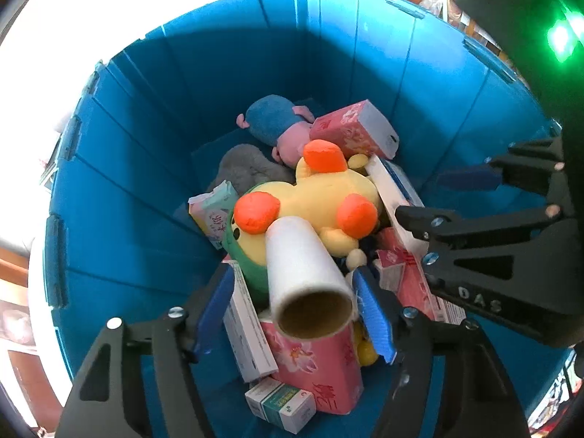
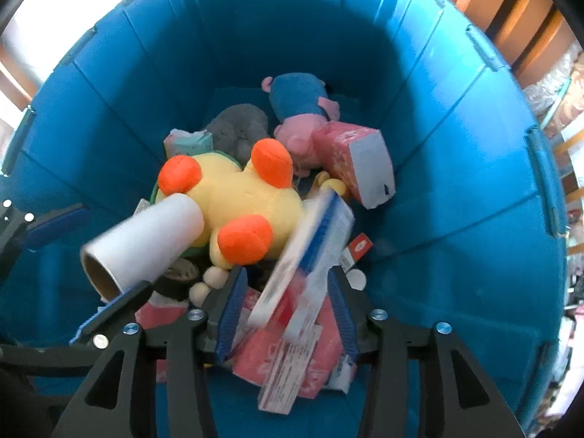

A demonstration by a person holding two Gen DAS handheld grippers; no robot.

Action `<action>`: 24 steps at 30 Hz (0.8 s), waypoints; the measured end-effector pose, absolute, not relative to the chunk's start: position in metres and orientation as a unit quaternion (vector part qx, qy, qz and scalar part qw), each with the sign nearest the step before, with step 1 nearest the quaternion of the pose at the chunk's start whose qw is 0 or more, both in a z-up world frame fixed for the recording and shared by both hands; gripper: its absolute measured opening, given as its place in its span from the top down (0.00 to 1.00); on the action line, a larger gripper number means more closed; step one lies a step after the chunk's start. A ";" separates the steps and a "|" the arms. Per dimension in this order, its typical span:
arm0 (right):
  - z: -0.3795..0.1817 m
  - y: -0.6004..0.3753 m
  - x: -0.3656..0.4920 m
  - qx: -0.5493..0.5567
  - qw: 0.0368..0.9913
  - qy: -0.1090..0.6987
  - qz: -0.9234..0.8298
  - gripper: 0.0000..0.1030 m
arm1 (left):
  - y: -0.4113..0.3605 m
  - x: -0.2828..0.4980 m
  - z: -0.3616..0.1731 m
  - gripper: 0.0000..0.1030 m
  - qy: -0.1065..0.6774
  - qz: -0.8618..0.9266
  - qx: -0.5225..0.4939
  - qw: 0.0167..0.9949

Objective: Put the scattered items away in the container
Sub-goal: 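Lower both tools into the crate and open them to drop the items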

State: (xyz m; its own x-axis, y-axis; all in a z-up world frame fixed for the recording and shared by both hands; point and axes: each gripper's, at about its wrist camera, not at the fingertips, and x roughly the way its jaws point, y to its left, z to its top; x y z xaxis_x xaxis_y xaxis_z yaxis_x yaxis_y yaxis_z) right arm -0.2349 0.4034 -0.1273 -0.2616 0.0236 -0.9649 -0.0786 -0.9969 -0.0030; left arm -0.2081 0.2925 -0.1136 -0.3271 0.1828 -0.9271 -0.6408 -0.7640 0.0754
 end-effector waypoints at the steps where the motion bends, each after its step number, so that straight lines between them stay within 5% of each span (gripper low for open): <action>1: -0.124 0.403 -0.232 -0.604 0.034 0.022 0.796 0.50 | 0.292 -0.206 -0.113 0.36 0.221 0.784 -0.517 0.263; 24: -0.089 0.404 -0.162 -0.539 0.059 -0.007 0.840 0.40 | 0.250 -0.159 -0.076 0.29 0.181 0.825 -0.471 0.255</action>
